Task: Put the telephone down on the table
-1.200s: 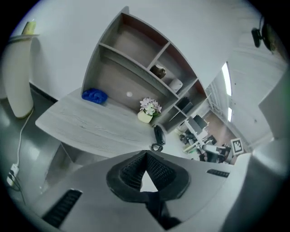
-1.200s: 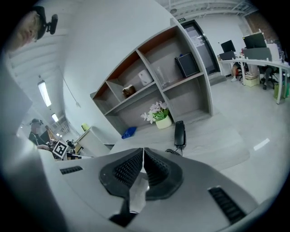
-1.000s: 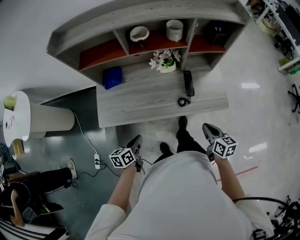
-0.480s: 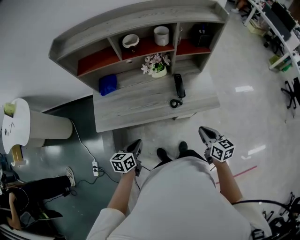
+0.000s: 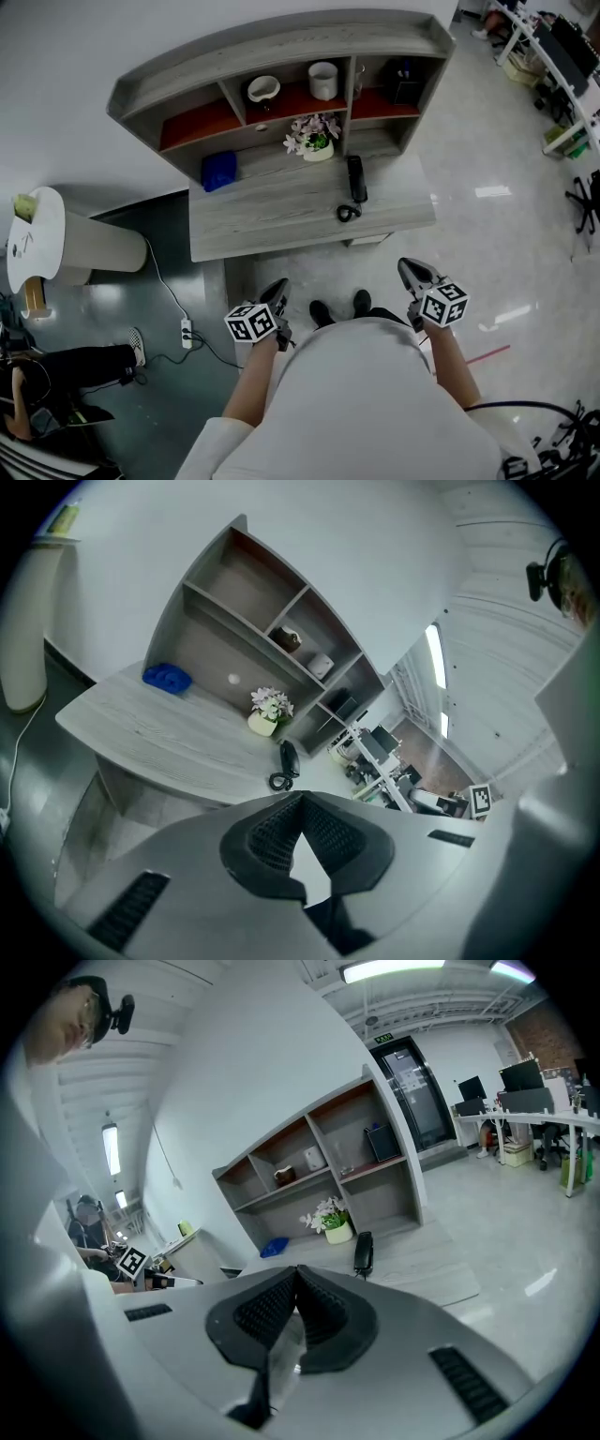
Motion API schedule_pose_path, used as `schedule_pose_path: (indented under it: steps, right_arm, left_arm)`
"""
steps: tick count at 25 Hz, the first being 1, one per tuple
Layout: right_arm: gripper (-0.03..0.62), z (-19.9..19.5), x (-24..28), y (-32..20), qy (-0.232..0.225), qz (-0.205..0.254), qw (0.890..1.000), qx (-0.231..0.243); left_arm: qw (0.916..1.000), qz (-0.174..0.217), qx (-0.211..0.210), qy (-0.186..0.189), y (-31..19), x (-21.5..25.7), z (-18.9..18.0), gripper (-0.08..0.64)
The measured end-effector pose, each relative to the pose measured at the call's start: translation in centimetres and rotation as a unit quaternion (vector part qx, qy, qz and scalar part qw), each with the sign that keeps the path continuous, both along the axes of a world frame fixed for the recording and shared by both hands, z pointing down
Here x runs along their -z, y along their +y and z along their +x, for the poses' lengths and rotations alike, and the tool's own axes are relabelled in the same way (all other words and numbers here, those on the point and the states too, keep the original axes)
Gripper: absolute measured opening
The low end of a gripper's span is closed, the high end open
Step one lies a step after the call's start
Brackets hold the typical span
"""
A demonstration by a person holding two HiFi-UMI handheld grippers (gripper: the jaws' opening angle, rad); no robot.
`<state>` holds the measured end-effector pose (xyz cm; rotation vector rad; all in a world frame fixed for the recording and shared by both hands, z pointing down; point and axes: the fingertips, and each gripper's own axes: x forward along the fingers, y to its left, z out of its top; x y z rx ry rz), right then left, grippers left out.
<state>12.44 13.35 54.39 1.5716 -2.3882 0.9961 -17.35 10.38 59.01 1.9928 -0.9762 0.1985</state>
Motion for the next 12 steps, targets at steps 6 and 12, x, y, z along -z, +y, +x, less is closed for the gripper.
schedule_pose_path:
  steps: [6, 12]
  right_arm:
    - [0.017, 1.0, -0.1, -0.5, -0.012, 0.006, 1.0, -0.006]
    - [0.017, 1.5, 0.1, -0.5, -0.019, 0.012, 1.0, -0.009]
  left_arm:
    - [0.9999, -0.004, 0.0, -0.016, 0.5, -0.2, 0.5, 0.011]
    - [0.9997, -0.009, -0.003, -0.023, 0.9, -0.5, 1.1, 0.011]
